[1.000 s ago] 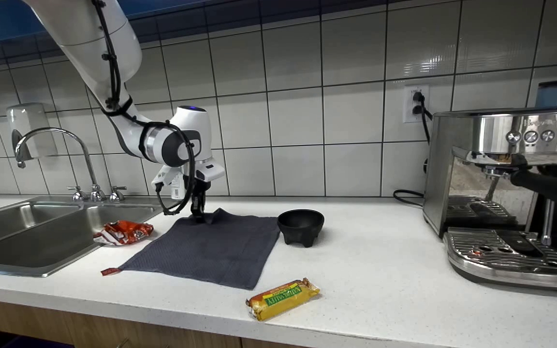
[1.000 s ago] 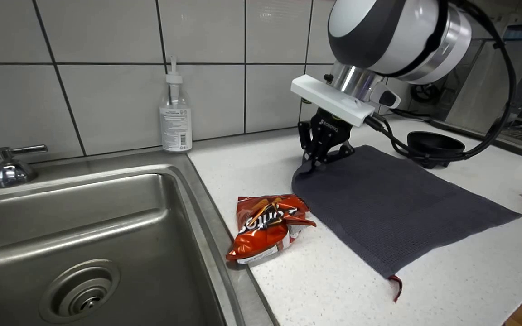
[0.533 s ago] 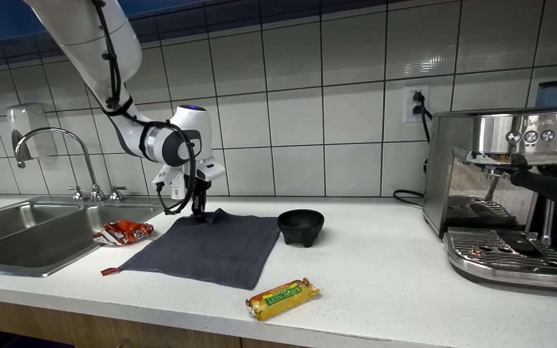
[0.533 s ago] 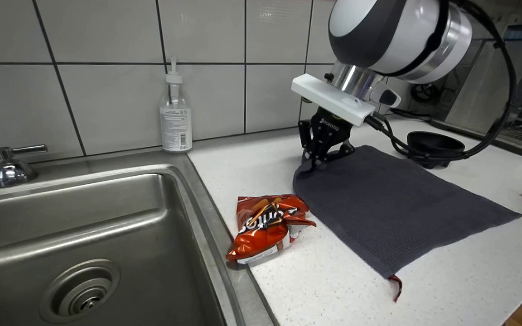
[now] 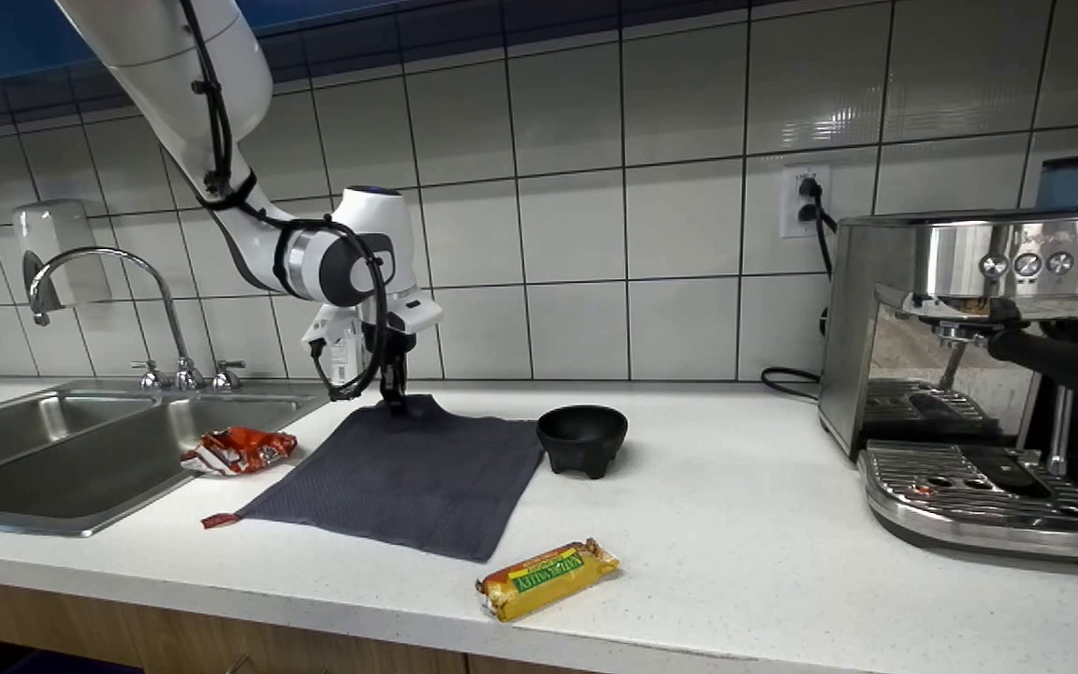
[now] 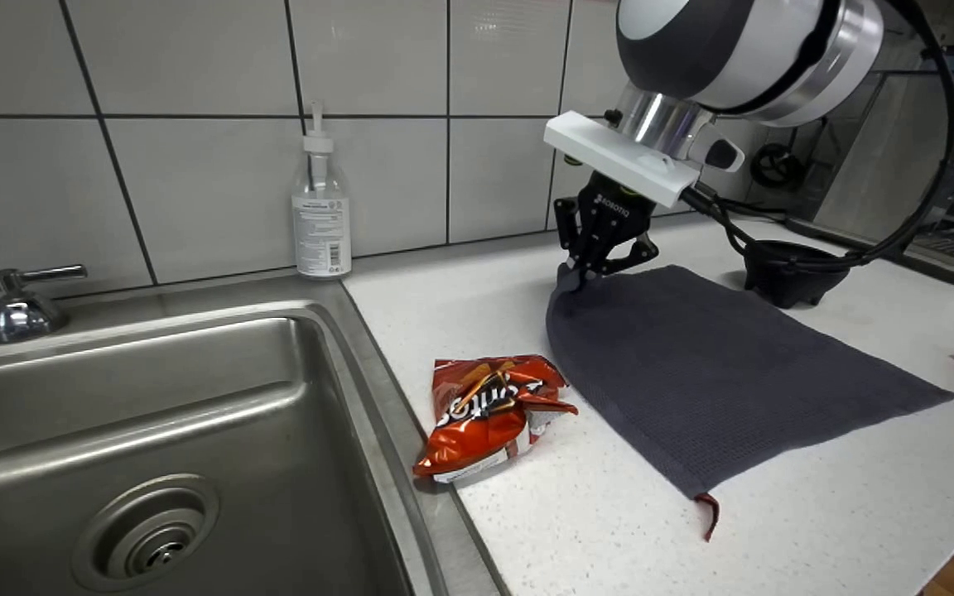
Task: Fold the grey towel twice
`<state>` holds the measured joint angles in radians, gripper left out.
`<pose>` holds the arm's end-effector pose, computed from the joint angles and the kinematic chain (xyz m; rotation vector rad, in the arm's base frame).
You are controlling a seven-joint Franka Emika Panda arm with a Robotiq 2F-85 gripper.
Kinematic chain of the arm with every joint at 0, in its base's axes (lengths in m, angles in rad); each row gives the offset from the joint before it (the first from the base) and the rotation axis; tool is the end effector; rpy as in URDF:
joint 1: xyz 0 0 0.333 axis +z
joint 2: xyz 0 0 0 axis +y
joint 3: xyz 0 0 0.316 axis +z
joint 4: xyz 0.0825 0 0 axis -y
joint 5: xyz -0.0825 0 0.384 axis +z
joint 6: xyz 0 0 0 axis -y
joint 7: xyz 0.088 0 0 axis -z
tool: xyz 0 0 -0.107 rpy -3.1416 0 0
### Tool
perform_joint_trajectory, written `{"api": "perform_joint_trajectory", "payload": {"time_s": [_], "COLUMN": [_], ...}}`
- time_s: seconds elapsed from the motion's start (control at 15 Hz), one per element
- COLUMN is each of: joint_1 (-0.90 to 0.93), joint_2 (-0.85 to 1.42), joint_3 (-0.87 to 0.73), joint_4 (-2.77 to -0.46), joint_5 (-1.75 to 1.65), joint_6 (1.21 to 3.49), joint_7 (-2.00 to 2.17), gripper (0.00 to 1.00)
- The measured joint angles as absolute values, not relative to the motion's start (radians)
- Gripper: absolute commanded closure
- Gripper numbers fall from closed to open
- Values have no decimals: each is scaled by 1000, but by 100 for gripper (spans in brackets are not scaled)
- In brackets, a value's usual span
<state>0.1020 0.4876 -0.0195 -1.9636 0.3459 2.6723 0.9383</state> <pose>0.6357 0.0430 0.2439 -2.4156 1.5558 -0.1492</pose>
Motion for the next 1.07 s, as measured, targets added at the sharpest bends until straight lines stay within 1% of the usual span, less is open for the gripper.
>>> {"api": "perform_joint_trajectory", "payload": {"time_s": [1.07], "joint_1": [97], "joint_2": [324], "joint_3": [-88], "joint_4": [-2078], "joint_5": [217], "joint_6": [2605], "joint_7": [928], "gripper": [99]}}
